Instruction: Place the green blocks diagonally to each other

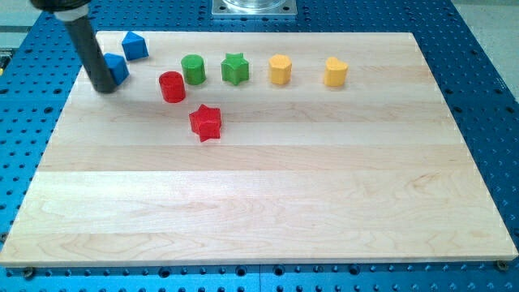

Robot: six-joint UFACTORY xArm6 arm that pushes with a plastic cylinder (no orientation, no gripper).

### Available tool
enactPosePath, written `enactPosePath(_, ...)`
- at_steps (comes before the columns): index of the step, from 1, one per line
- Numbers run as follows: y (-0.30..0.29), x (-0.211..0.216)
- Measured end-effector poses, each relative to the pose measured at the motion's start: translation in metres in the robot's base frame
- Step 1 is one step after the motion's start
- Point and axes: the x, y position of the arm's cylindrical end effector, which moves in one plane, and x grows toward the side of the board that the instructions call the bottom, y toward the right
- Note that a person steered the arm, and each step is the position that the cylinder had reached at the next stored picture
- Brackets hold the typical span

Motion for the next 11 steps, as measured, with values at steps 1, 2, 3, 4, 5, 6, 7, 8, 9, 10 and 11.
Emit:
enactPosePath(1,-0.016,0.016)
enactPosePath(2,0.000,-0.016)
enactPosePath(3,0.032,-0.030)
enactPosePath(4,0.063,-0.016)
enactPosePath(5,0.088,-0.025)
enactPosePath(6,0.088,-0.025)
enactPosePath(7,0.098,-0.036)
enactPosePath(8,0.166,-0.079)
enactPosePath(9,0.234,-0.087)
enactPosePath(10,0.228,-0.061)
enactPosePath(11,0.190,0.012)
